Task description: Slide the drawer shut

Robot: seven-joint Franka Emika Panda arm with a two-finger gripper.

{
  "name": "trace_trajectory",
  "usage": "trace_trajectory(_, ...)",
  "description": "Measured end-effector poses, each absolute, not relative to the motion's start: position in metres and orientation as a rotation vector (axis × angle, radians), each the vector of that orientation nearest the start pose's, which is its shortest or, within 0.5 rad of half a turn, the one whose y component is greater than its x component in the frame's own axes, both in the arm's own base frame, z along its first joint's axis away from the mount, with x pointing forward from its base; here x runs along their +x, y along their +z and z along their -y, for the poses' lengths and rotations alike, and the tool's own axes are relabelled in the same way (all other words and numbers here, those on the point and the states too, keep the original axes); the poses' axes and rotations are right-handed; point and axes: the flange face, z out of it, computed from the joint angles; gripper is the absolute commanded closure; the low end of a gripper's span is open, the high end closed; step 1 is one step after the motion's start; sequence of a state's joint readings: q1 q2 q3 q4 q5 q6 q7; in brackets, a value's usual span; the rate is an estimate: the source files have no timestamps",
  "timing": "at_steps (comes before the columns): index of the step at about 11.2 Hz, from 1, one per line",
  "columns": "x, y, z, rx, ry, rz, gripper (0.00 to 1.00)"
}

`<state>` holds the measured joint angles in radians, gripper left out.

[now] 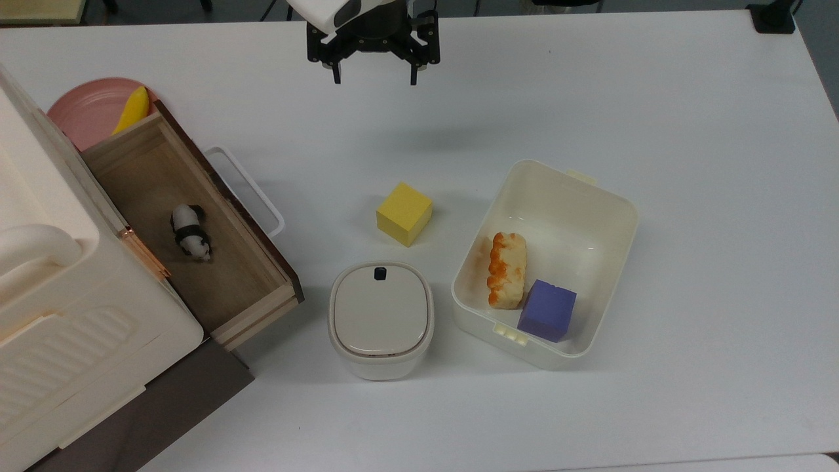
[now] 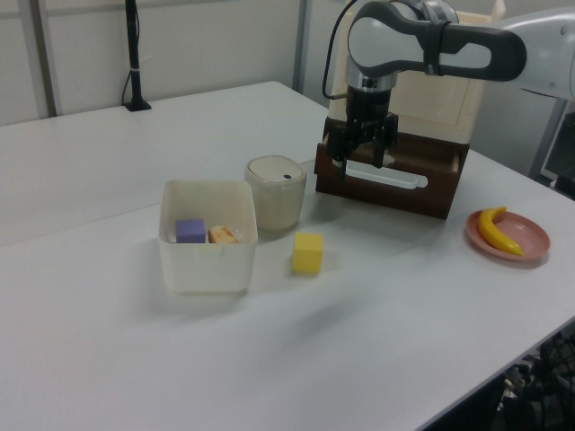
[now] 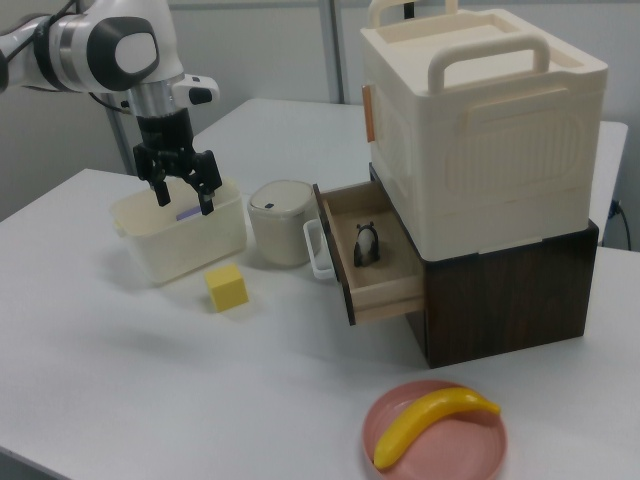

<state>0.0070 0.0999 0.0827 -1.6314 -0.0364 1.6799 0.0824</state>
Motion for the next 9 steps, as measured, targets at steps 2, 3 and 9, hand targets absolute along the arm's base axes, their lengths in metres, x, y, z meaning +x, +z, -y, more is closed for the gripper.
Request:
trace_trajectory(2, 0.5867, 0.5496, -0.0449, -3.173, 0.072, 0.018, 0.00)
trace_trajectory(3, 0.5870, 0.5510, -0.0410, -3.173, 0.068, 0.021, 0.00)
trace_trajectory(9, 0.5870, 0.5517, -0.0381, -3.173, 0.066, 0.025, 0.03)
